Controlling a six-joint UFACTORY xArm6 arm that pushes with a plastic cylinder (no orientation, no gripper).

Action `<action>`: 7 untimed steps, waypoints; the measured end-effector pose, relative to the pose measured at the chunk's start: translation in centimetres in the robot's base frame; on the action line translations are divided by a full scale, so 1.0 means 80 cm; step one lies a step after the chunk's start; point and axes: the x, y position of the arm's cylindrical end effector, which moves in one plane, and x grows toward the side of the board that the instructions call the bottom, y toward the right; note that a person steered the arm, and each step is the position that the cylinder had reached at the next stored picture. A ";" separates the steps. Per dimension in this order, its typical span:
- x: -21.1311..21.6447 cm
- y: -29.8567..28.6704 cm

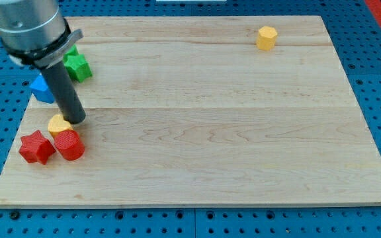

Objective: Push the yellow hexagon towards the group of blocks

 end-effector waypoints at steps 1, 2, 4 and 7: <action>-0.005 0.033; -0.073 0.161; -0.187 0.451; -0.243 0.323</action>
